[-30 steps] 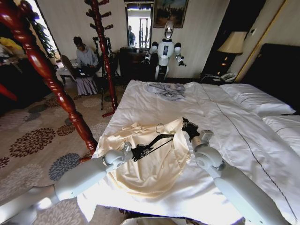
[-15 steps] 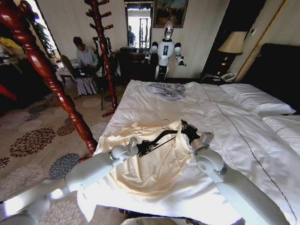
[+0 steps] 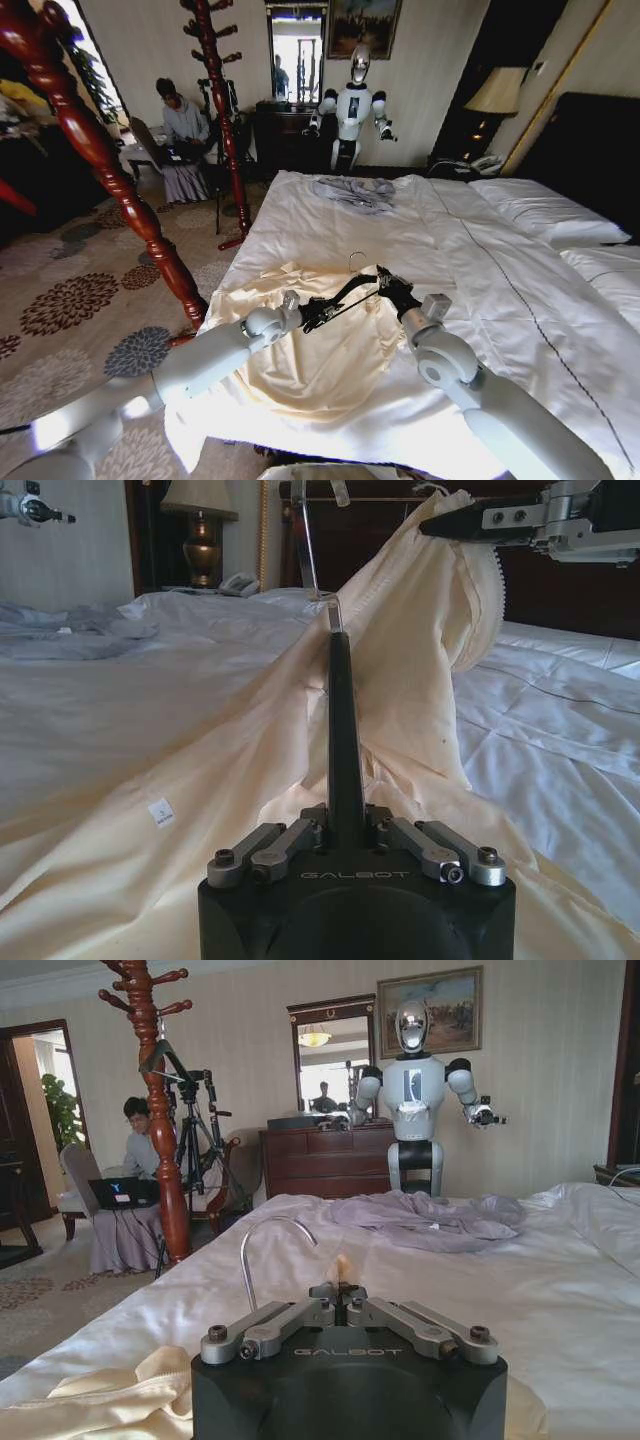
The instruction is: Pick up the clothes from the bed and hang them on the clothes hanger.
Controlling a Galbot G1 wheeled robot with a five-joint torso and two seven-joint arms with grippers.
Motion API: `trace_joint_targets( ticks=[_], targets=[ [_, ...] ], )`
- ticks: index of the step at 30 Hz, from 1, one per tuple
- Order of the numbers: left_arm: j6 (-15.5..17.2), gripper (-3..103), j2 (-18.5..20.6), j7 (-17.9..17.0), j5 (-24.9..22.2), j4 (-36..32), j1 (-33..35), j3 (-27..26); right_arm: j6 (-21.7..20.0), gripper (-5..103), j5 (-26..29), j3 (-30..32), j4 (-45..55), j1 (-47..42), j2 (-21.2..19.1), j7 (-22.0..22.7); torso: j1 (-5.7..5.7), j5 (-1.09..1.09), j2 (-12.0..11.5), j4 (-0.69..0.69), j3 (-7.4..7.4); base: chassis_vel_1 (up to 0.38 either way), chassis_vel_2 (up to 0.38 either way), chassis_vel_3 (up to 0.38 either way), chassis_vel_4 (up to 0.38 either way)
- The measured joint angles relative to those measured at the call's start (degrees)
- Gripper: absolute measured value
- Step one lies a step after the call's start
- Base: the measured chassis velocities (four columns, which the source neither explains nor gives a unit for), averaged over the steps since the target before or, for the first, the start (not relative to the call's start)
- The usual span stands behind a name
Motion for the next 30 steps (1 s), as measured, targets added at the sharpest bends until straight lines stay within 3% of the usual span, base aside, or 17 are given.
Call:
trace_joint_targets(
  ticks=[9,30],
  targets=[
    [-0.1,17,-0.8,-1.0,-0.5,0.3,-0.7,0.5,-1.0,1,2.3,0.0,2.5,0.6,0.3,0.5,0.00,0.00,0.0,0.01,0.00,0.000,0.000,0.000,0.000],
    [-0.4,17,-1.8,-2.3,-1.0,-1.0,0.6,-0.5,-3.0,0,0.7,-1.9,2.5,0.0,1.8,-1.2,0.00,0.00,0.0,0.00,0.00,0.000,0.000,0.000,0.000]
  ],
)
